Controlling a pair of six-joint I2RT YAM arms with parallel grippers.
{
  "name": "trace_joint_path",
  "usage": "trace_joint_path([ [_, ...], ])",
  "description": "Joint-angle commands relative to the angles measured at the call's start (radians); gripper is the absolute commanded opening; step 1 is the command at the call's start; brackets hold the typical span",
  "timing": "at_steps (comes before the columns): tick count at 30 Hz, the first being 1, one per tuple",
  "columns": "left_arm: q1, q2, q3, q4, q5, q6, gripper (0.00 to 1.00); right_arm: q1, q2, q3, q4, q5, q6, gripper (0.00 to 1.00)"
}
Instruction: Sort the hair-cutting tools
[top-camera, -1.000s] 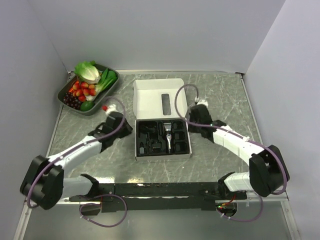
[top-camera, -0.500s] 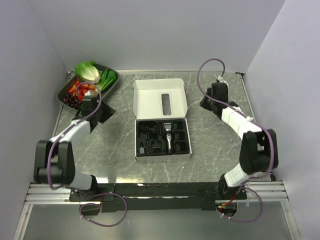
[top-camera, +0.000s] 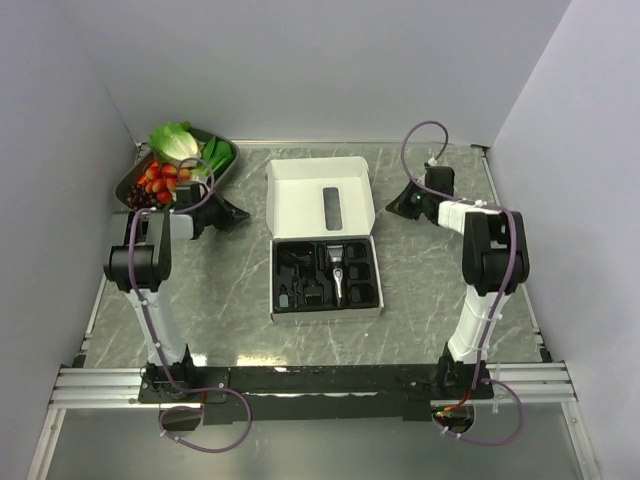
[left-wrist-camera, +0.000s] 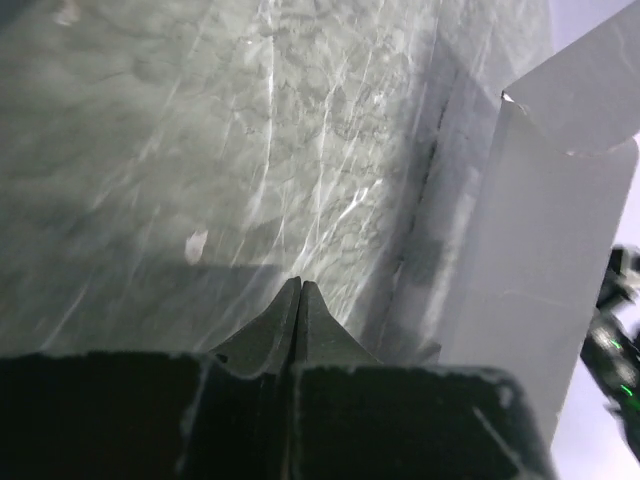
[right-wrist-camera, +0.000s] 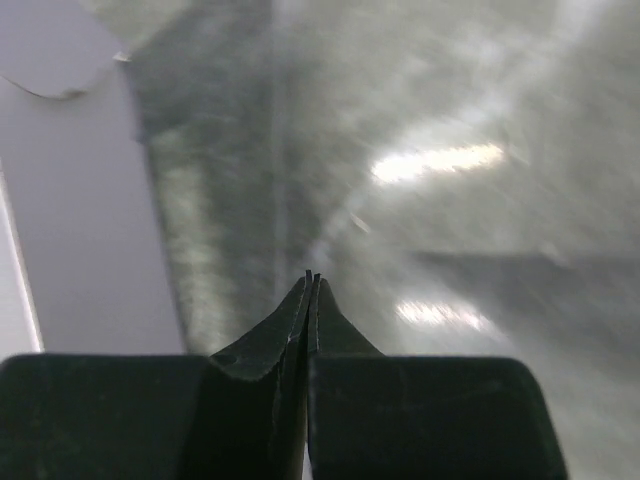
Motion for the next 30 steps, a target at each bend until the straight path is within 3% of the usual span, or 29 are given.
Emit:
trace_joint_path([
  [1,-0.01,0.059,0.046,0.167,0.153,-0.081,0.01,0.006,0.104,0.086,0.151,-0.206,0.058,0.0],
  [16,-0.131,0.223,0.306,0.066,0.165,-0.06,0.01,0.076,0.269,0.211,0.262,-0.409,0.101,0.0],
  [30,-0.135,0.104,0.197,0.185,0.224,-0.086,0.01,0.079,0.152,0.088,0.476,-0.523,0.113,0.0],
])
